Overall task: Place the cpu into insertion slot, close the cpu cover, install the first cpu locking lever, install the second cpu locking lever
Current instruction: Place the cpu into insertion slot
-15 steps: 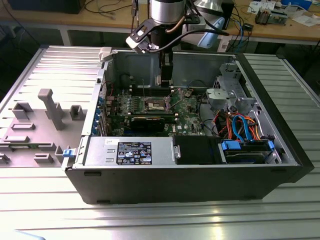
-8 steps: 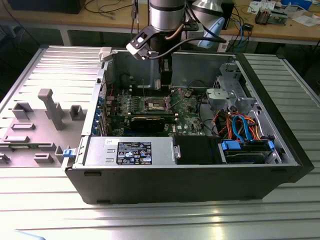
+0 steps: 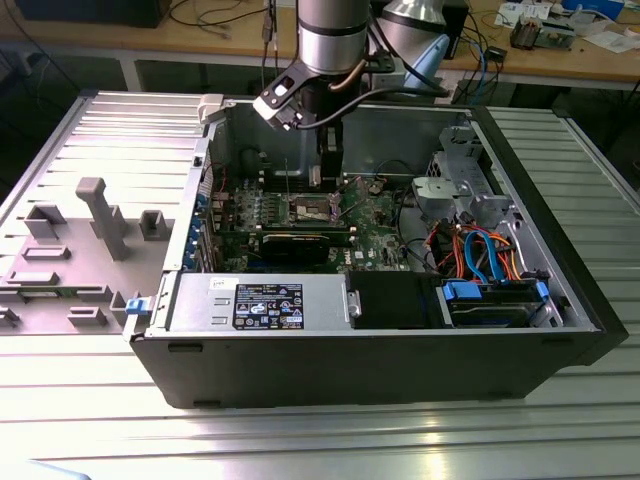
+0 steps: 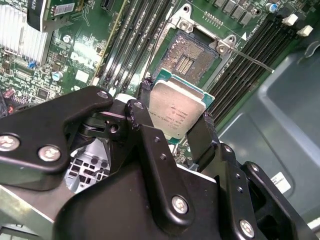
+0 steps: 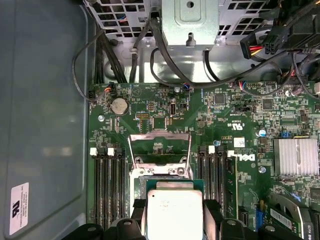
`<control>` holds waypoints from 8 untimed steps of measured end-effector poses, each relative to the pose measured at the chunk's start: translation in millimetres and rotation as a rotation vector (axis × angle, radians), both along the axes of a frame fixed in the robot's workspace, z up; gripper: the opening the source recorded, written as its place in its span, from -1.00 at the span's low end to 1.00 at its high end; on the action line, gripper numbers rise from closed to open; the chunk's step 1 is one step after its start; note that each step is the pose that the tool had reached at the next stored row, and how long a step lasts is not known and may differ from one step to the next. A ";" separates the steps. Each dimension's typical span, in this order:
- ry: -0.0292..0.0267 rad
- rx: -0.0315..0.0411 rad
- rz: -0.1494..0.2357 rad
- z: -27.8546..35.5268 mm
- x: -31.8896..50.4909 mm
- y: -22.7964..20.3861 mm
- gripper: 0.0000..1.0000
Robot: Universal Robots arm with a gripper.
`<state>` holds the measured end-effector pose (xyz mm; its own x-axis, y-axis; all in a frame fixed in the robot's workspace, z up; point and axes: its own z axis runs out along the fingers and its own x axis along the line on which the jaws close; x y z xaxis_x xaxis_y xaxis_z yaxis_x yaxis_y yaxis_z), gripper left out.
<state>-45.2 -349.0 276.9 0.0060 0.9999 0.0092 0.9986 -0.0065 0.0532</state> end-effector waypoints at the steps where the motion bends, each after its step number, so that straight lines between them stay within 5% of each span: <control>1: 0.0001 0.0000 0.000 -0.7 0.0 0.0 0.08; 8: 0.0001 -0.0001 0.000 -6.1 -0.3 0.0 0.08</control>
